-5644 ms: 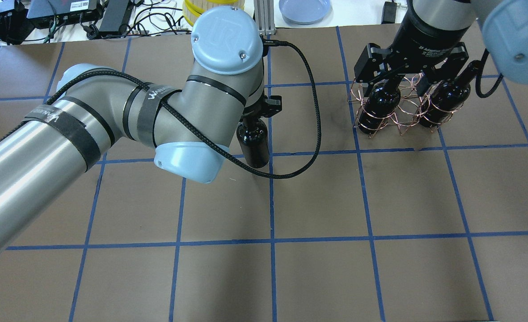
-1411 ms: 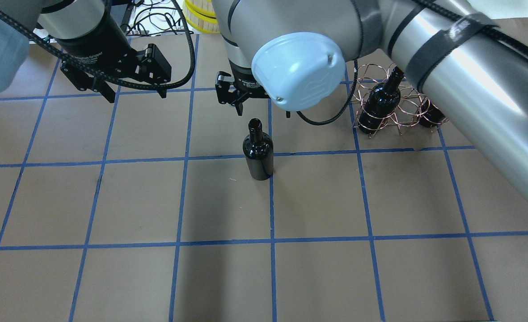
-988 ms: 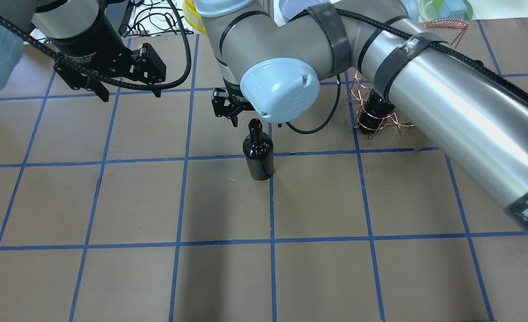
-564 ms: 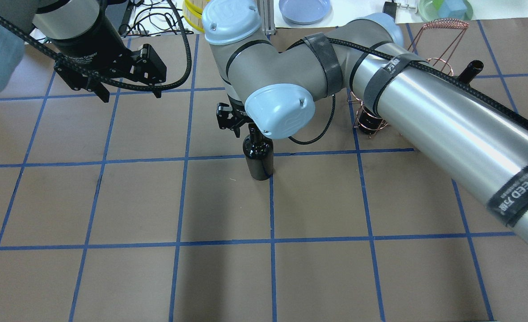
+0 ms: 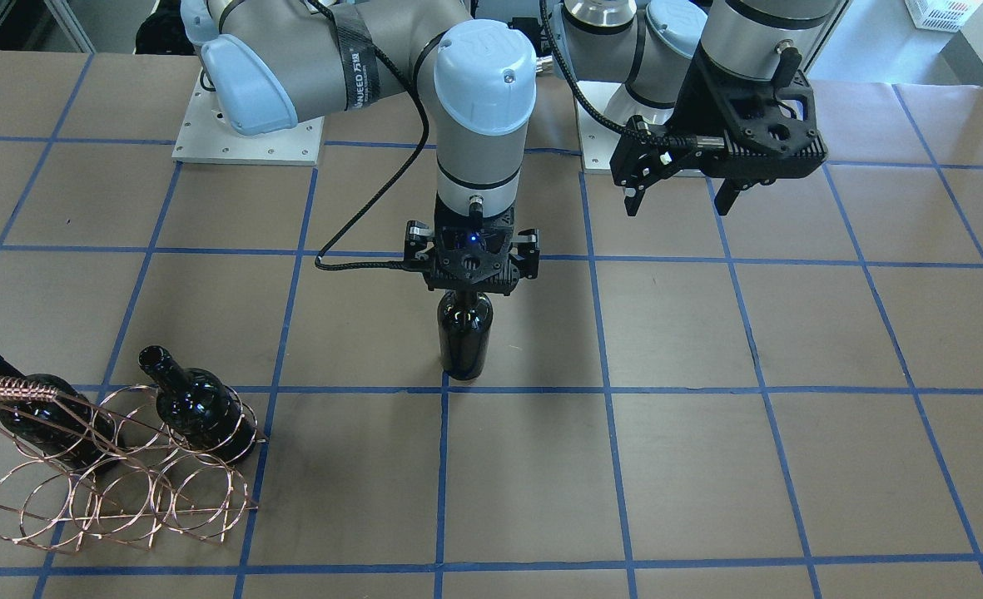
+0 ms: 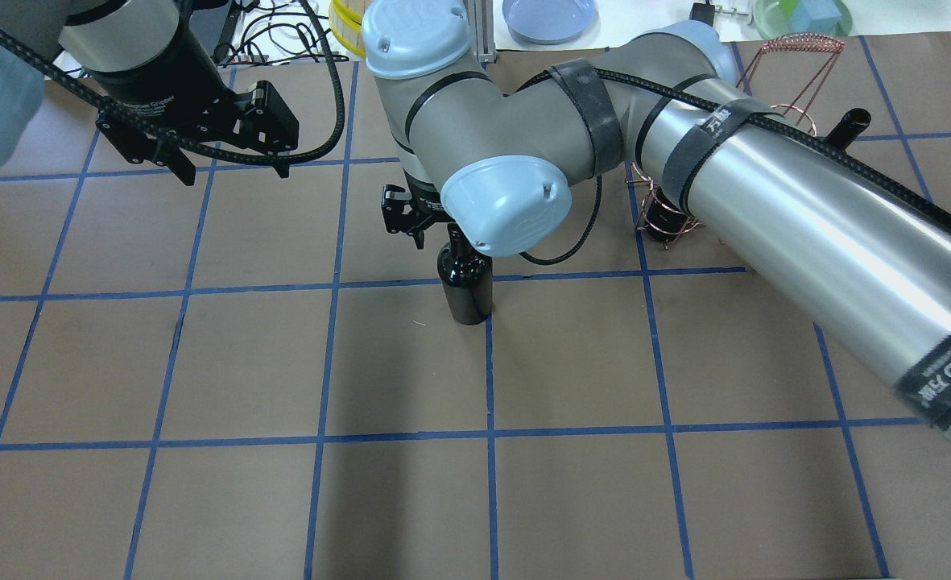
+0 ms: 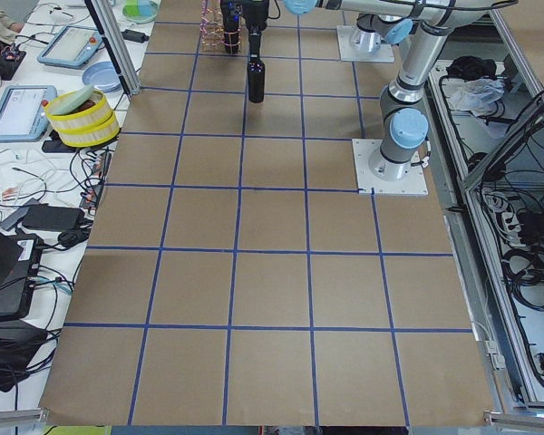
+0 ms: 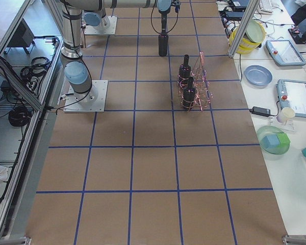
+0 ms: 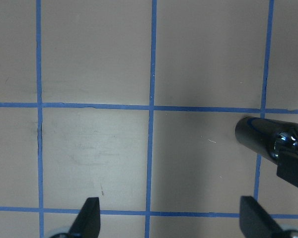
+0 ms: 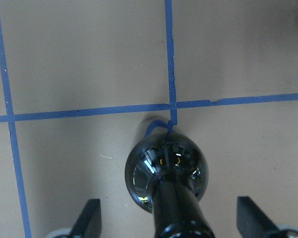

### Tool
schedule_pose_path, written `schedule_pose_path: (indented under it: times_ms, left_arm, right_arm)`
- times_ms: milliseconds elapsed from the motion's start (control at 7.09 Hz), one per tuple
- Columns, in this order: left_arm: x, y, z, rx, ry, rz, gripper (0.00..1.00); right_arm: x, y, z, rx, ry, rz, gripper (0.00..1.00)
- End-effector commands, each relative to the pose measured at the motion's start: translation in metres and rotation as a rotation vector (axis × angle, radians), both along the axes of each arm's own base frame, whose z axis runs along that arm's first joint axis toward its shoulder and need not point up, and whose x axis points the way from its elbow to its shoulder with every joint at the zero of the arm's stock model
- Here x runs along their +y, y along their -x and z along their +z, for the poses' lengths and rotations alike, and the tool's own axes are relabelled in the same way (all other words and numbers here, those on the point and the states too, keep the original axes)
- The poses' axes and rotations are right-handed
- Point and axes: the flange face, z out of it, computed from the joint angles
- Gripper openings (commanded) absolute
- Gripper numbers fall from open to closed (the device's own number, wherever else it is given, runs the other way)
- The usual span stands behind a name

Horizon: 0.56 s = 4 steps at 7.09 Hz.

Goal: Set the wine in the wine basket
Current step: 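Lower the right gripper and grasp the standing bottle by its neck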

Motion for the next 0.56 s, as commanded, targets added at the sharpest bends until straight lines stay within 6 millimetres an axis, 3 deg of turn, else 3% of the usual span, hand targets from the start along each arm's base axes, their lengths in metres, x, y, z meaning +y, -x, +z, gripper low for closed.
schedule_pose_path:
  times_ms: [0,141,282,423]
  left_arm:
    - [0.0007,0.0005,0.0007,0.0,0.001,-0.002,1.0]
    - [0.0013,0.0005,0.0015,0.001,0.003,-0.001,1.0]
    - [0.0014,0.0003,0.0007,-0.001,0.001,0.0,1.0]
    - [0.0024,0.0006,-0.0008,-0.006,-0.008,-0.003,1.0]
  right_arm:
    - [0.0027,0.001,-0.0054,0.006,-0.01,0.003,0.85]
    - [0.001,0.0033,-0.006,0.006,-0.011,0.008,0.63]
    - [-0.0012,0.006,-0.0043,0.0,-0.01,0.002,0.32]
    - [-0.0034,0.0069,-0.0005,-0.006,0.0,-0.001,0.21]
